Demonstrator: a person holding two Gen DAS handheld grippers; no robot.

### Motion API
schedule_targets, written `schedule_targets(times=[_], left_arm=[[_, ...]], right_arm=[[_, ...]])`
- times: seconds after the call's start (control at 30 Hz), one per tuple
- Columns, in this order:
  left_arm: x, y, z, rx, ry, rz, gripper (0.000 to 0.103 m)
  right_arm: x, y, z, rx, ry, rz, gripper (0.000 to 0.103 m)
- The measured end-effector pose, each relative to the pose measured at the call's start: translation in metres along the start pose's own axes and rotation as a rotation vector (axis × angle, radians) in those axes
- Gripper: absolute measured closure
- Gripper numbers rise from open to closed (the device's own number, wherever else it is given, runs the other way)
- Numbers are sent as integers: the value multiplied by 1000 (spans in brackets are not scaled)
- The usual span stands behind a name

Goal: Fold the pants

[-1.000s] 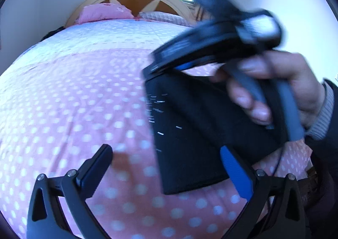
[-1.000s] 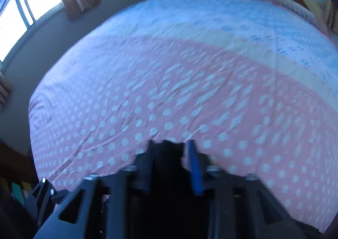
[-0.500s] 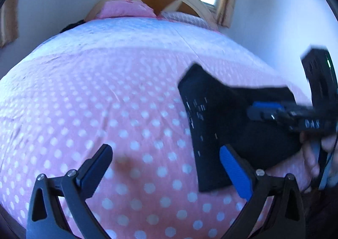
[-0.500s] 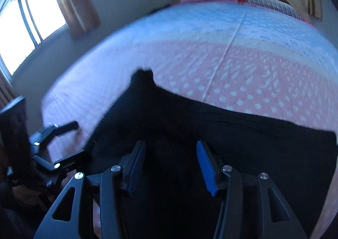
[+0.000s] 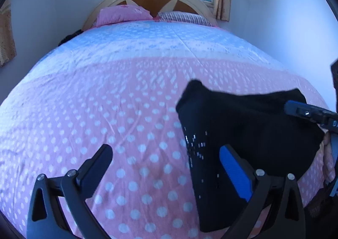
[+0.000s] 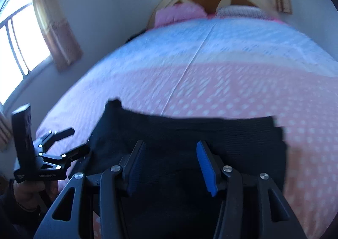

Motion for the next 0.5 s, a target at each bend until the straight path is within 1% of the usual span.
schedule_targets(times=[0.07,0.13,0.17,0.23,0.27,0.3,0.33,0.37,0.4,0.43,0.5], left_arm=[[-1,7,0,-4,5,-3,0],[-5,11,0,-11,17,-10,0],[-9,14,2,-15,25,-9,0],[-19,19,3,-25,30,1,0],[-22,20,2,-30,36,5,0],[-25,22,2,-36,39,7,0],[-30,24,2,-42,36,14,0],[-30,23,0,-46,38,22,0],[-32,24,0,-44,38,26,0],[-32,24,1,-38,35,27,0],[-30,24,1,-29,28,22,0]], right_arm=[[17,5,-12,-31,-54,-70,51],[27,10,-27,-63,-129,-117,51],[31,13,-38,-87,-192,-121,51],[31,14,-55,-125,-242,-101,51],[30,16,-61,-142,-240,-94,58],[26,16,-65,-150,-225,-77,70],[20,17,-67,-143,-217,-50,74],[14,16,-68,-128,-233,-21,79],[16,13,-68,-117,-243,-13,89],[16,14,-65,-104,-239,-14,92],[23,18,-62,-90,-242,-35,94]])
Point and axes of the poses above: each gripper's, at about its wrist camera, not at the fingertips, and x roughly against the way its jaws point, z to its left, y to its top, the point moved 5 cm from there along -x, roughly the way its jaws point, and after that the axes turned 5 degrees about z, right-handed, at the moved point
